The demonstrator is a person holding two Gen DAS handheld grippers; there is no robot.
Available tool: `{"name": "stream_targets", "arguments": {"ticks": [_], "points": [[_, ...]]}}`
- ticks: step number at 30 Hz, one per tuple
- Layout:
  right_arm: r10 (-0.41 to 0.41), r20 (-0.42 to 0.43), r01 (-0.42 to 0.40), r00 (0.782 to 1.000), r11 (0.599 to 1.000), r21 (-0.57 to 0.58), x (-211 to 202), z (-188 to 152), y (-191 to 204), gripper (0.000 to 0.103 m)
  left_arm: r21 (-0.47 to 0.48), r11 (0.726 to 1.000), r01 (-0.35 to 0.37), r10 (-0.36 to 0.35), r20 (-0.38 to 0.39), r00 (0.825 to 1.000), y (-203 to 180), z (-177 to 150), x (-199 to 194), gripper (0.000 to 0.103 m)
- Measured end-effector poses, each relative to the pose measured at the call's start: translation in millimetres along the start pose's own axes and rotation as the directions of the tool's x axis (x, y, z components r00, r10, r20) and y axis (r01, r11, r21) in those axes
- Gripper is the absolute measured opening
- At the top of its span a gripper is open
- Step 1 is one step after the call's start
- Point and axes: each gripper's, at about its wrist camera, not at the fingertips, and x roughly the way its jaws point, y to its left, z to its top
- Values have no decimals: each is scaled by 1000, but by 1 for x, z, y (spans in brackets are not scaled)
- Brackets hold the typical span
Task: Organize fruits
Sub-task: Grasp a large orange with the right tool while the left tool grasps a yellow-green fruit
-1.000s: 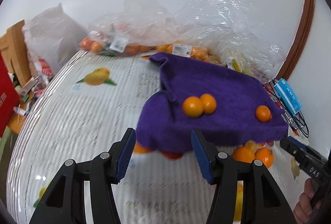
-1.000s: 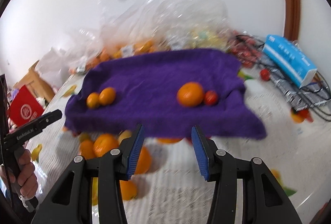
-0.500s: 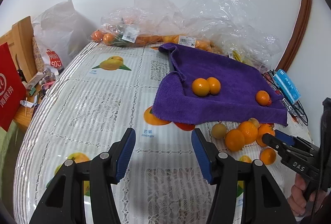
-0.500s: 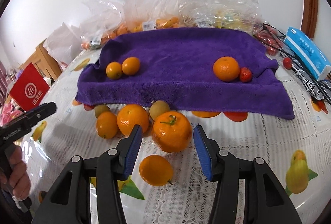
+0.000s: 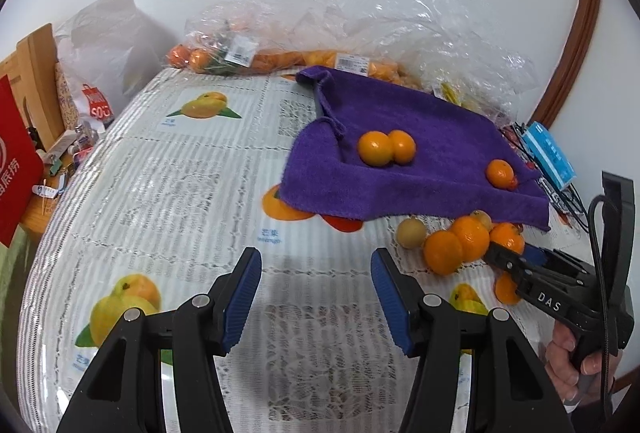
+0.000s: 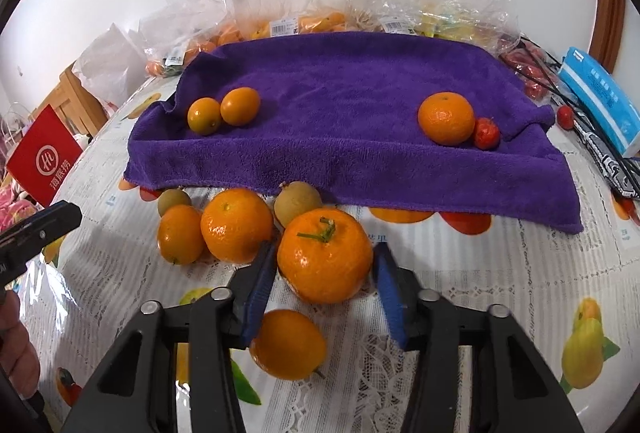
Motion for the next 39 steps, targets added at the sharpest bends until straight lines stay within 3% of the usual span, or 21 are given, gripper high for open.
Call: {"name": "stream_targets", "arguments": {"ticks": [10, 14, 24, 32, 37, 39], "points": [[33, 87, -36, 996, 999, 40, -24, 3, -14, 44, 43, 999, 30, -29, -28, 999, -28, 2, 13, 55], [2, 122, -7, 993, 999, 39, -35, 4, -29, 44, 44, 998, 39, -37, -42, 998, -37, 7, 27, 55], [-43, 101, 36, 994, 997, 62, -27, -12, -78, 44, -3, 994, 106, -106, -82, 991, -43, 23, 56, 54], [-10, 110, 0, 994, 996, 91, -26, -12, -82, 44, 57, 997, 42, -37, -81, 996, -48, 17, 62, 54], [-28, 89, 22, 996, 997, 78, -22, -12, -79, 44, 75, 997, 15, -11, -61, 998, -47, 16, 62, 48], [-24, 90, 17, 996, 997, 81, -22, -12, -80, 44, 81, 997, 9, -4, -58, 998, -48, 16, 62, 41]]}}
